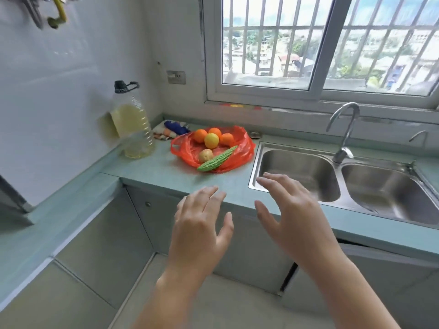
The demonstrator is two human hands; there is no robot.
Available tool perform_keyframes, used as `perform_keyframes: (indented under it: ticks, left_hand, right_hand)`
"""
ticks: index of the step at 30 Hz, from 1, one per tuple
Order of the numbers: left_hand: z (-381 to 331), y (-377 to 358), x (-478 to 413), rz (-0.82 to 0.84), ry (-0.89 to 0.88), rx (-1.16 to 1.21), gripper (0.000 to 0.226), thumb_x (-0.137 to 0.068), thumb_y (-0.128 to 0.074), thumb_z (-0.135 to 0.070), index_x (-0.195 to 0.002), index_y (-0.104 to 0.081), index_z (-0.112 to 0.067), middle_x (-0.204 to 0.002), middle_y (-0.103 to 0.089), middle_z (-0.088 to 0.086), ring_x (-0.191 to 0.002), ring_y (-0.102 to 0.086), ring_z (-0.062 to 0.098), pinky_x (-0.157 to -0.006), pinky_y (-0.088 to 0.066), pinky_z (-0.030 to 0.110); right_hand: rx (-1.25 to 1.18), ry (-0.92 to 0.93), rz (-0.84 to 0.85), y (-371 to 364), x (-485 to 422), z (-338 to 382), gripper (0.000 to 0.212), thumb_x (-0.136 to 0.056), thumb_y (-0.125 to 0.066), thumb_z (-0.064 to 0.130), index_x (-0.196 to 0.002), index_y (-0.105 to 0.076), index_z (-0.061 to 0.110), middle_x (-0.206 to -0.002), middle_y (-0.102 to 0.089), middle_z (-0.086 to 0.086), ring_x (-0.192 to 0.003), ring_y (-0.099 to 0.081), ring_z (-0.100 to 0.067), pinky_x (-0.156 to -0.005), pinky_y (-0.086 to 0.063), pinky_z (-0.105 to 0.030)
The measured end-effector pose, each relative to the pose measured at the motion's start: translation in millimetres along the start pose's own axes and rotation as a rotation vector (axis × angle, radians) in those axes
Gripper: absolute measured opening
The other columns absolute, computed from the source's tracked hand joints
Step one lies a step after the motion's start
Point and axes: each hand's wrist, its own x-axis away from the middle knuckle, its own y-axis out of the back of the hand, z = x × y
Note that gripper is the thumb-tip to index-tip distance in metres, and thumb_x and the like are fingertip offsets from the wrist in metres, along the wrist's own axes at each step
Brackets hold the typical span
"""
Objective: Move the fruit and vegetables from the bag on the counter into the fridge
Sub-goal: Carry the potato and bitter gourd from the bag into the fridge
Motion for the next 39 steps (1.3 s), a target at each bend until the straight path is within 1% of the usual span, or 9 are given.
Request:
perform_keyframes:
  ticks: [5,7,11,16,24,29,32,37,39]
  left_hand:
    - [69,-27,-42,0.022,0.073,-0.023,0.042,-0.082,-0.044,-0.035,-0.112,-0.063,-0.012,-0.118,-0.062,0.005,-0.113,-0.050,0.020,-0.098,-0.037,0.040]
    - [101,-37,-61,0.049,0.089,0.000,0.043,-0.081,-0.045,-0.037,-0.113,-0.062,-0.013,-0.119,-0.061,0.004,-0.113,-0.047,0.017,-0.098,-0.035,0.038]
    - [160,-54,-104,0.092,0.095,0.046,0.044,-0.081,-0.046,-0.038,-0.114,-0.061,-0.014,-0.119,-0.061,0.002,-0.113,-0.049,0.017,-0.098,-0.034,0.034]
    - [212,-86,-157,0.150,0.063,0.099,0.044,-0.081,-0.046,-0.037,-0.115,-0.061,-0.013,-0.120,-0.060,0.003,-0.114,-0.052,0.020,-0.098,-0.034,0.033]
    - [258,-166,-214,0.248,0.119,0.184,0.046,-0.082,-0.045,-0.039,-0.116,-0.060,-0.013,-0.121,-0.059,0.002,-0.115,-0.050,0.020,-0.098,-0.034,0.031]
    - [282,-227,-257,0.275,0.251,0.224,0.053,-0.080,-0.044,-0.045,-0.118,-0.058,-0.010,-0.123,-0.058,0.004,-0.116,-0.049,0.019,-0.098,-0.036,0.031]
    - [295,-262,-274,0.328,0.323,0.199,0.058,-0.078,-0.041,-0.048,-0.120,-0.057,-0.011,-0.125,-0.056,0.004,-0.118,-0.047,0.018,-0.099,-0.031,0.026]
    - [316,-310,-289,0.385,0.456,0.176,0.063,-0.075,-0.040,-0.051,-0.121,-0.057,-0.011,-0.125,-0.055,0.002,-0.119,-0.045,0.017,-0.099,-0.025,0.019]
    - [323,-324,-290,0.397,0.506,0.159,0.060,-0.076,-0.044,-0.050,-0.120,-0.057,-0.011,-0.125,-0.055,0.002,-0.119,-0.046,0.018,-0.098,-0.023,0.017]
  right_hand:
    - [-0.010,0.041,0.034,-69,-56,-5,0.044,-0.081,-0.043,0.035,-0.111,-0.063,0.009,-0.108,-0.066,-0.008,-0.096,-0.064,-0.029,-0.081,-0.052,-0.042]
    - [-0.010,0.028,0.057,-98,-79,-4,0.043,-0.082,-0.046,0.034,-0.111,-0.063,0.009,-0.109,-0.066,-0.007,-0.097,-0.063,-0.030,-0.082,-0.052,-0.042]
    - [0.017,0.022,0.062,-149,-133,2,0.036,-0.074,-0.060,0.024,-0.106,-0.066,0.008,-0.103,-0.068,-0.008,-0.093,-0.065,-0.031,-0.078,-0.051,-0.039]
    - [0.012,-0.034,0.061,-197,-183,-6,0.036,-0.074,-0.060,0.023,-0.106,-0.065,0.008,-0.104,-0.068,-0.008,-0.092,-0.065,-0.031,-0.079,-0.052,-0.039]
    - [0.003,-0.111,0.149,-254,-238,-64,0.037,-0.076,-0.058,0.026,-0.109,-0.064,0.008,-0.105,-0.066,-0.006,-0.093,-0.064,-0.029,-0.079,-0.049,-0.036]
    - [-0.064,-0.127,0.254,-303,-281,-116,0.037,-0.081,-0.060,0.028,-0.113,-0.062,0.009,-0.109,-0.064,-0.007,-0.100,-0.061,-0.028,-0.081,-0.047,-0.035]
    - [-0.085,-0.135,0.340,-335,-302,-148,0.040,-0.081,-0.066,0.024,-0.118,-0.059,0.011,-0.113,-0.062,-0.006,-0.104,-0.058,-0.026,-0.082,-0.046,-0.035]
    - [-0.200,-0.173,0.446,-386,-332,-191,0.041,-0.084,-0.062,0.026,-0.123,-0.055,0.014,-0.119,-0.057,-0.001,-0.111,-0.052,-0.020,-0.086,-0.042,-0.029]
    - [-0.244,-0.188,0.483,-405,-340,-203,0.041,-0.085,-0.060,0.026,-0.124,-0.054,0.015,-0.120,-0.055,0.000,-0.111,-0.051,-0.018,-0.085,-0.041,-0.028]
